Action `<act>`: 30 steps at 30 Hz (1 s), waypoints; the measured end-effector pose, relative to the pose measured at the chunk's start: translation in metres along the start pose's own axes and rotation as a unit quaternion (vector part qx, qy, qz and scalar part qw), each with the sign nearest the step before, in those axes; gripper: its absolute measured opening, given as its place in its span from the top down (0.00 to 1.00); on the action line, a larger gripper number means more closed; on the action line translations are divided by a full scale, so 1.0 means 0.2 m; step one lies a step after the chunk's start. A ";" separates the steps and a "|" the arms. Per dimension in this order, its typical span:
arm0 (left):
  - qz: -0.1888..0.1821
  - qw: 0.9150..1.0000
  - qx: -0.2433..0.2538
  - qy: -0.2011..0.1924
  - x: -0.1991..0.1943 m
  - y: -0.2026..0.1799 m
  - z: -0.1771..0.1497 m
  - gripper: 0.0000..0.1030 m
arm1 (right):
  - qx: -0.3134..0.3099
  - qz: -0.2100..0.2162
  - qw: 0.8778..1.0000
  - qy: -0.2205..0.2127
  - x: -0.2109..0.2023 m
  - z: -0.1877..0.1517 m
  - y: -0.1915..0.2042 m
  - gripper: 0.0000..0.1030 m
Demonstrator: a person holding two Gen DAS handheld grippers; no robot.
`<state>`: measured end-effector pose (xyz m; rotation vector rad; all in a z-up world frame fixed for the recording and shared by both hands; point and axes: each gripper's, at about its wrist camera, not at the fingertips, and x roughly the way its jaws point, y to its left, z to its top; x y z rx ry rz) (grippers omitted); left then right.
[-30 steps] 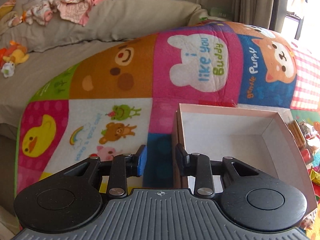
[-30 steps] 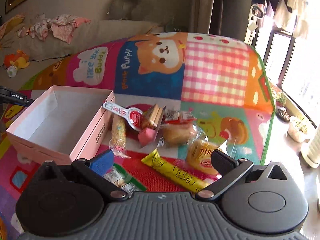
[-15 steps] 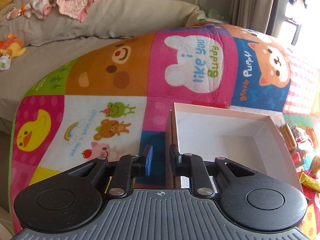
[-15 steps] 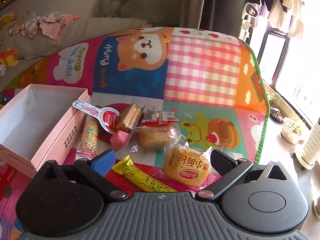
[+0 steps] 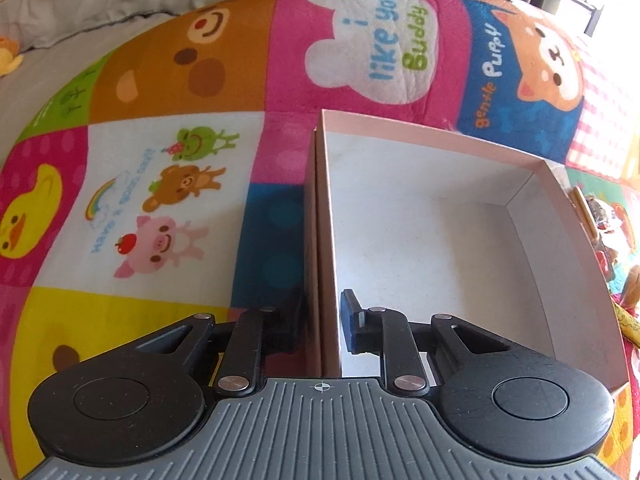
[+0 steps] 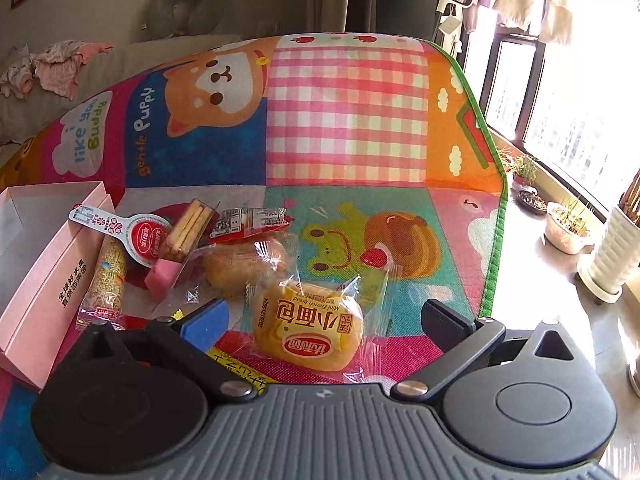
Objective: Organize objects
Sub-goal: 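Clamp the pink box wall with the left tool while the right tool moves toward the snacks, then grasp the yellow-wrapped bun with the right tool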
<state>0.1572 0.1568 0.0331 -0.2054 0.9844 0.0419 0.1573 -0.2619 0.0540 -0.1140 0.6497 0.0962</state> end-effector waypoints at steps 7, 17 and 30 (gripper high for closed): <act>0.023 0.999 0.026 0.006 0.00 -0.04 0.00 0.85 | 0.049 -0.040 0.998 -0.012 0.20 0.27 -0.21 0.08; 0.001 1.000 0.026 -0.001 -0.02 -0.05 -0.02 0.86 | 0.050 0.003 0.993 0.103 0.09 -0.04 -0.24 0.45; -0.009 1.000 0.025 -0.015 -0.02 -0.05 -0.04 0.85 | -0.003 0.030 0.999 0.044 -0.35 -0.15 0.03 0.15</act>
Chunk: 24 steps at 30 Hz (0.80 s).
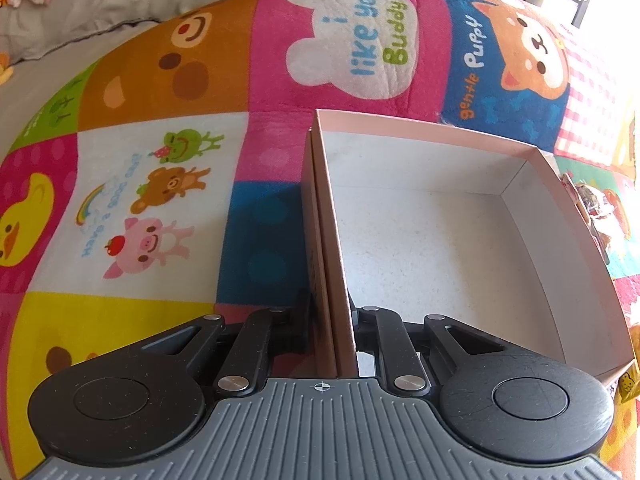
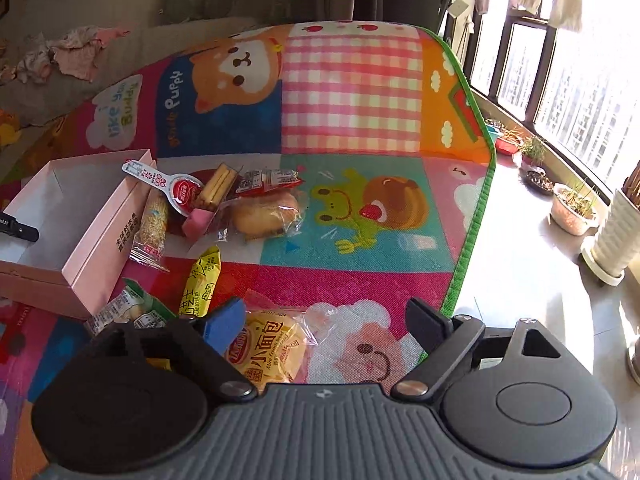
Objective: Organize objects
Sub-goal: 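Grasp the yellow-wrapped bun with the right tool, then carry the bun into the pink box and open the right tool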
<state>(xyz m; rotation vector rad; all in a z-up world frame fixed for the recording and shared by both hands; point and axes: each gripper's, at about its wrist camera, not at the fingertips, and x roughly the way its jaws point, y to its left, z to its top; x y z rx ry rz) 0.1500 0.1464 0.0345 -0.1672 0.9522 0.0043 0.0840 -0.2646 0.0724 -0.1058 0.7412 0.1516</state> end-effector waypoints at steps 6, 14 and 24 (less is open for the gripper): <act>0.002 1.000 -0.003 -0.002 0.00 0.00 0.00 0.85 | 0.038 -0.004 0.998 0.048 0.18 -0.08 0.05 0.15; -0.009 1.000 -0.006 -0.007 -0.01 0.01 -0.02 0.84 | 0.012 0.001 0.997 0.082 0.15 -0.11 0.13 0.42; -0.025 0.999 -0.024 -0.014 -0.01 0.04 -0.03 0.83 | -0.003 0.161 0.980 0.121 -0.21 0.10 0.42 0.43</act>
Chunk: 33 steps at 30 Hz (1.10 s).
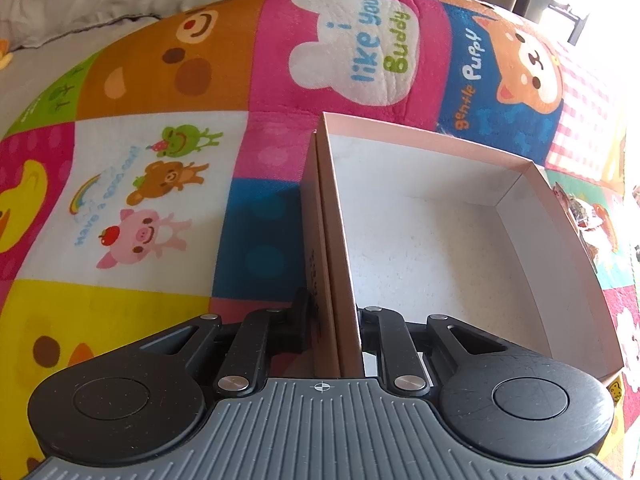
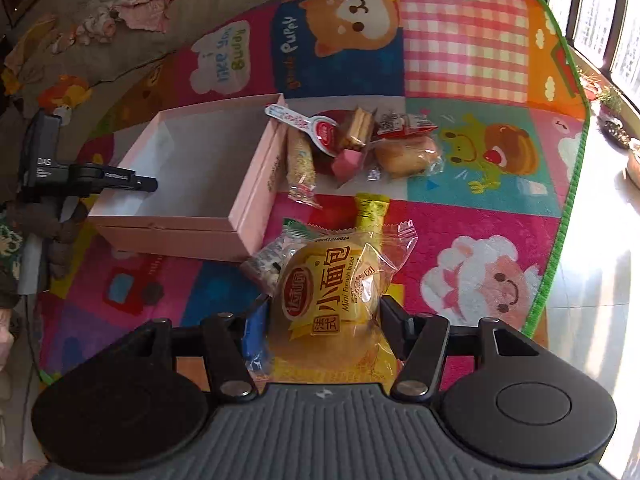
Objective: Organize objects
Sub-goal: 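Carry the bun into the pink box and open the right tool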
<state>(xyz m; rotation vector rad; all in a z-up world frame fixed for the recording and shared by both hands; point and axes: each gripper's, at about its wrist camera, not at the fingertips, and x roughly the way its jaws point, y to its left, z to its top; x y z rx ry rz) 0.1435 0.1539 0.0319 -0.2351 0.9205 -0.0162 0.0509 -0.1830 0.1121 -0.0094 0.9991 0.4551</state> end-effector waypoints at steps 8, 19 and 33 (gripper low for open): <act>0.001 1.000 -0.006 0.003 0.00 0.00 0.00 0.82 | -0.039 0.097 0.985 -0.139 0.08 0.49 0.46 0.30; 0.002 1.000 -0.007 -0.005 0.00 0.00 -0.01 0.82 | -0.042 -0.036 0.983 -0.174 0.10 0.30 0.15 0.19; 0.020 1.000 -0.003 0.005 0.00 -0.03 0.01 0.84 | -0.097 -0.077 0.987 -0.104 0.35 -0.30 0.08 0.26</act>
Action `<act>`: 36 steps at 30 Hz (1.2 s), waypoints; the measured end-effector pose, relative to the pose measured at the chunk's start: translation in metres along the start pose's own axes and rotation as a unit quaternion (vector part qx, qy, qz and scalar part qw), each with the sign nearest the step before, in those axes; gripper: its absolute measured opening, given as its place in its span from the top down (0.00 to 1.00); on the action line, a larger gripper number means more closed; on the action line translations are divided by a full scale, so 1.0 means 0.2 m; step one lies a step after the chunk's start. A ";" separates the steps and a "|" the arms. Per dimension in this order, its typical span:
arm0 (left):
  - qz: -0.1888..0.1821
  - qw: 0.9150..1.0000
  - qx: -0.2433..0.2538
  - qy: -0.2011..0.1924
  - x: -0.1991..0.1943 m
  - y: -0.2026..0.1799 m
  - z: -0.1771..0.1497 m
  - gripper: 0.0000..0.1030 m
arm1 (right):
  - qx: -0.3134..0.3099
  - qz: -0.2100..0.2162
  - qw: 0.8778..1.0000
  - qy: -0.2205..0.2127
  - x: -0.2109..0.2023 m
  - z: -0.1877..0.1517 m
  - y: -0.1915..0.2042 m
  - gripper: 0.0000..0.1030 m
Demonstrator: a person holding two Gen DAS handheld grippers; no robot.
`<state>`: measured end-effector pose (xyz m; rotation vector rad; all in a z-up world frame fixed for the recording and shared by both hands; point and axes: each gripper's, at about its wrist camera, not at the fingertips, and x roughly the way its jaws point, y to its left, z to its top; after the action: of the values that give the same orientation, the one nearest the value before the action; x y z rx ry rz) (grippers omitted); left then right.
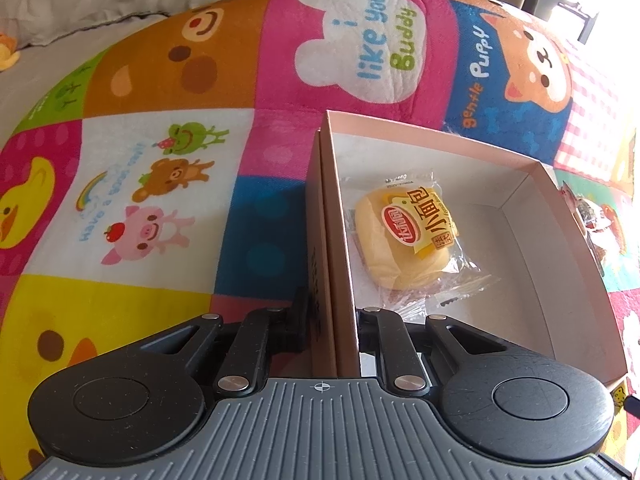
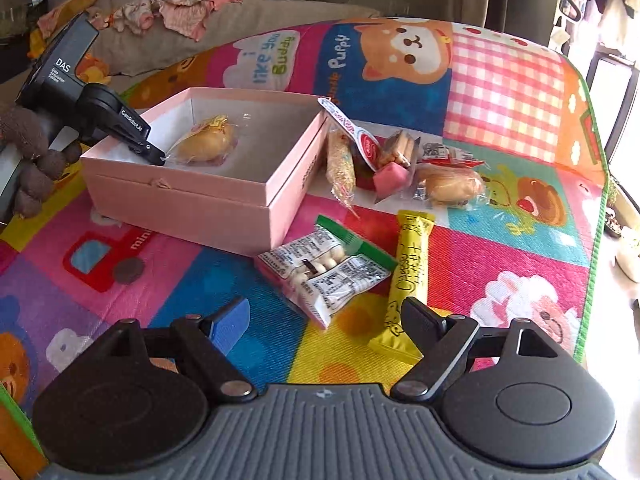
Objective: Organize objects
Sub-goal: 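Carry the bun into the pink box and open the right tool, then grasp the white-and-green candy packet with the right tool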
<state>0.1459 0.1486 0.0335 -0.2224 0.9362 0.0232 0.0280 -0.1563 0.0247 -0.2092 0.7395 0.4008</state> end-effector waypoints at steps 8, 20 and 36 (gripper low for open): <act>0.005 1.000 0.002 0.003 0.00 -0.01 0.00 0.85 | -0.019 -0.110 0.994 0.004 0.10 -0.03 -0.07 0.32; 0.004 1.000 -0.003 0.004 0.00 -0.01 0.00 0.84 | 0.026 -0.004 1.000 -0.012 0.09 0.06 -0.01 0.27; 0.003 1.000 -0.002 0.000 0.00 0.00 0.00 0.84 | 0.044 -0.034 0.998 0.039 0.00 -0.07 -0.10 0.32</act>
<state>0.1452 0.1477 0.0331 -0.2239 0.9374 0.0307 0.0286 -0.1786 0.0161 -0.1672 0.8222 0.2953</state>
